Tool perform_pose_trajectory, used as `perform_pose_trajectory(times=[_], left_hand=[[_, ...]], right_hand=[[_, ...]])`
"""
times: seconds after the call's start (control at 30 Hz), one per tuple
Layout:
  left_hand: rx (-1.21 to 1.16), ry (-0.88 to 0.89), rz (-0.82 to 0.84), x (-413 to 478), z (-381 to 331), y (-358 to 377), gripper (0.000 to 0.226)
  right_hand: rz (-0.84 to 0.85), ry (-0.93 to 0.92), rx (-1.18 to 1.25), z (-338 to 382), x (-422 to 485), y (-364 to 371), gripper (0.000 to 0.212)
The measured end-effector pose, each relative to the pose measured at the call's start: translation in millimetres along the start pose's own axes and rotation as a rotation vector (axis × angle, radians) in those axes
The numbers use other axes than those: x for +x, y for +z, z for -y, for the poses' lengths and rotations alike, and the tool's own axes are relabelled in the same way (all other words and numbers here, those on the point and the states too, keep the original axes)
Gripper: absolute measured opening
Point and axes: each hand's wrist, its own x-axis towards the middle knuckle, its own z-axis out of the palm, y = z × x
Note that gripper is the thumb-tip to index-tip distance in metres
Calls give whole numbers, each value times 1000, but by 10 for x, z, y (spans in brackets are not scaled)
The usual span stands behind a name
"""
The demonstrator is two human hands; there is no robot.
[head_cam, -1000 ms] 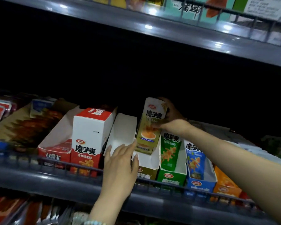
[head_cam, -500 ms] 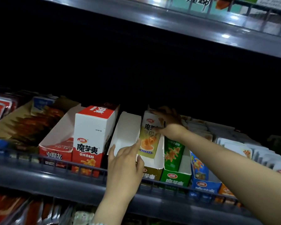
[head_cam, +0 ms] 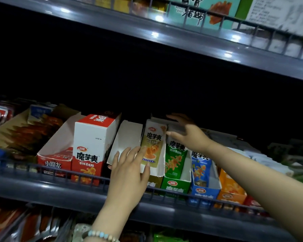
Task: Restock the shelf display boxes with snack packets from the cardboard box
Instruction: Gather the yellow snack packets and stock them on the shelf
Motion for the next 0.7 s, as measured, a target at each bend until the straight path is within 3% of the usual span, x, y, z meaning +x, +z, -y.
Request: perform_pose_trajectory(times=[0.23, 0.43, 0.6, 0.7], left_hand=[[74, 127, 100, -281, -173, -132, 53], [117, 141, 243, -870, -359, -97, 80], [146, 63, 505, -1563, -418, 262, 112], [168, 23, 692, -2033, -378, 521, 99]], right_hand=[[154, 71, 7, 50, -967, -266, 63], [203, 126, 124, 30, -2033, -272, 65], [293, 276, 251, -83, -2930, 49, 71], [360, 397, 269, -162, -3415, 338, 75]])
